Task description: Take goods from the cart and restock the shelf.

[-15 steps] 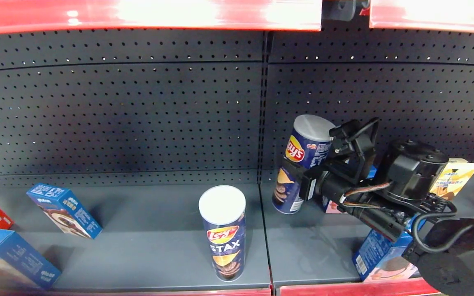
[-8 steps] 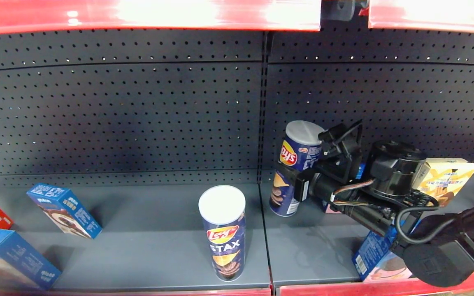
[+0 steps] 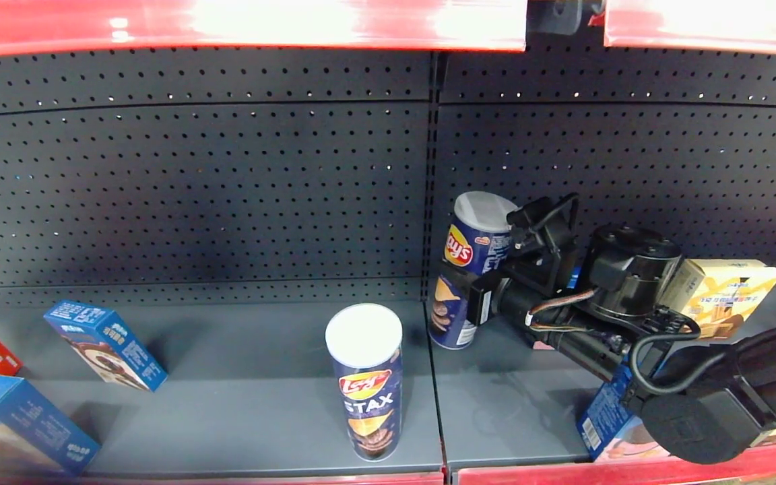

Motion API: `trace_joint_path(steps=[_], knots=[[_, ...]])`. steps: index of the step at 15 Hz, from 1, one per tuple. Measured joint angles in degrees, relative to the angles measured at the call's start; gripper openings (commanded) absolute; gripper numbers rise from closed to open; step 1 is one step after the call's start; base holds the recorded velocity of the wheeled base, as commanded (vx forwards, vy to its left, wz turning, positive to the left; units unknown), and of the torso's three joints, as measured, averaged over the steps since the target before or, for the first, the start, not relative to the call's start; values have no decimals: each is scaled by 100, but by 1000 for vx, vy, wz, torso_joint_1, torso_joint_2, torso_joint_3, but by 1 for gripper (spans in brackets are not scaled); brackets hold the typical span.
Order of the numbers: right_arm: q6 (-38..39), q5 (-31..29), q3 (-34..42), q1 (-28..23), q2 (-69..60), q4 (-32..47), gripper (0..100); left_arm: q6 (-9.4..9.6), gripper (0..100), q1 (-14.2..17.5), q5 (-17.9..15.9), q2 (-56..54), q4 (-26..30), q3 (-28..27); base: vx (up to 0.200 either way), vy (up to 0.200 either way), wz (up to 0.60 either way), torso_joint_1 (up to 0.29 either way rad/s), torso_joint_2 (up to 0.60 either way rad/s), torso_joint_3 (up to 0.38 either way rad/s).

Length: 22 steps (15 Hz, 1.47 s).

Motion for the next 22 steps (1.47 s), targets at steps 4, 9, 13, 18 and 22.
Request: trace_joint_path(steps=[4, 9, 13, 18, 22], knots=[[0, -23, 2, 12, 30, 0, 0, -1101, 100, 7, 653, 6, 423, -22, 0, 0, 0, 0, 0, 0], [-2, 41, -80, 11, 107, 5, 0, -1380, 100, 11, 736, 6, 380, -10, 0, 0, 0, 0, 0, 0], [0, 45, -402, 23, 350, 11, 0, -1389, 100, 9, 739, 6, 379, -10, 0, 0, 0, 0, 0, 0], [0, 39, -824, 105, 695, 9, 0, -1385, 100, 9, 736, 6, 377, -10, 0, 0, 0, 0, 0, 0], [-2, 37, -1125, 139, 925, 9, 0, -1387, 100, 9, 736, 6, 377, -10, 0, 0, 0, 0, 0, 0]])
